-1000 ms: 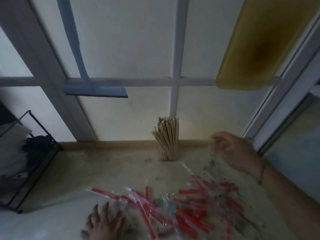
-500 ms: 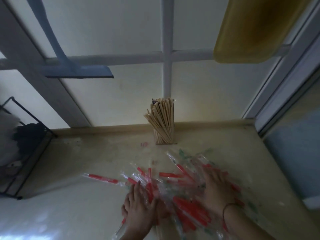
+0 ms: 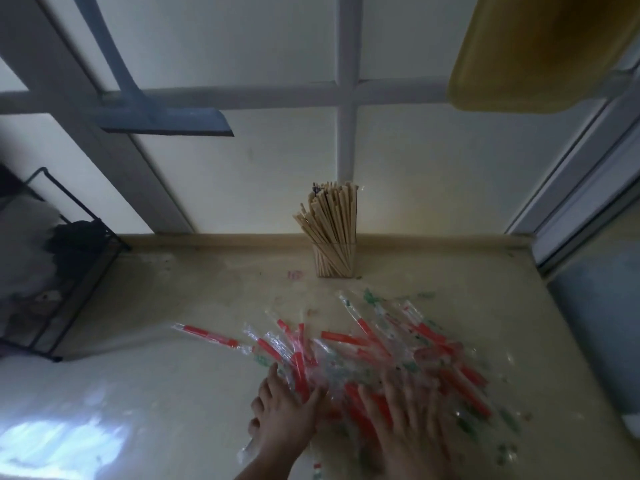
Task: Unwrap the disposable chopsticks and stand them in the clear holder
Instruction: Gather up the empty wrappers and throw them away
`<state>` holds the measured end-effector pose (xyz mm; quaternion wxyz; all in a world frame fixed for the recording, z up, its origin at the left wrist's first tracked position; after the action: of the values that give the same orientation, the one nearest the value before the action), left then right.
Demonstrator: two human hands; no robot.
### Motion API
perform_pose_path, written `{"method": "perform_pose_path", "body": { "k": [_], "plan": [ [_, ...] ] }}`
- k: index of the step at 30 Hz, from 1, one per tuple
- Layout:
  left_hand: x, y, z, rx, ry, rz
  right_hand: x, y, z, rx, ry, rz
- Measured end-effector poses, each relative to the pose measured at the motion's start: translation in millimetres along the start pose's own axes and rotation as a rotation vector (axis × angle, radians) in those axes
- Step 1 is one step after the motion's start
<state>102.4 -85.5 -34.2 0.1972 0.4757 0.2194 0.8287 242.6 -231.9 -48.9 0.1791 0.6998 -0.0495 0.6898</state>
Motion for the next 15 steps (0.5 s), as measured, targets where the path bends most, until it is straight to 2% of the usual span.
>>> {"method": "perform_pose_path", "body": {
  "k": [4,6,8,12,15],
  "plan": [
    [-6,0,-2,0.079,0.097,-0.013,12,-49,25,-0.027,-0.137,-0.222],
    [-11,4,-1,0.096,0.195,-0.024,23,-72,31,-0.067,-0.152,-0.223],
    [-19,10,3,0.116,0.292,-0.053,21,-83,30,-0.078,-0.233,-0.321],
    [-21,19,9,0.238,0.670,-0.072,36,-91,30,-0.064,-0.328,-0.319],
    [-20,19,11,0.268,0.823,-0.098,49,-94,35,-0.076,-0.394,-0.323]
  ]
}}
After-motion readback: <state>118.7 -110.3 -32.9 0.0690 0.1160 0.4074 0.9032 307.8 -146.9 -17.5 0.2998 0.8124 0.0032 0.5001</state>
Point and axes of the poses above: each hand's wrist, its own y-axis away from the middle knuckle, its own x-axis out of the back of the hand, z = x × y, the point moved 5 cm from there along -y, towards the middle knuckle, and after that the axes turned 3 degrees about -z, right-handed, at the moved point
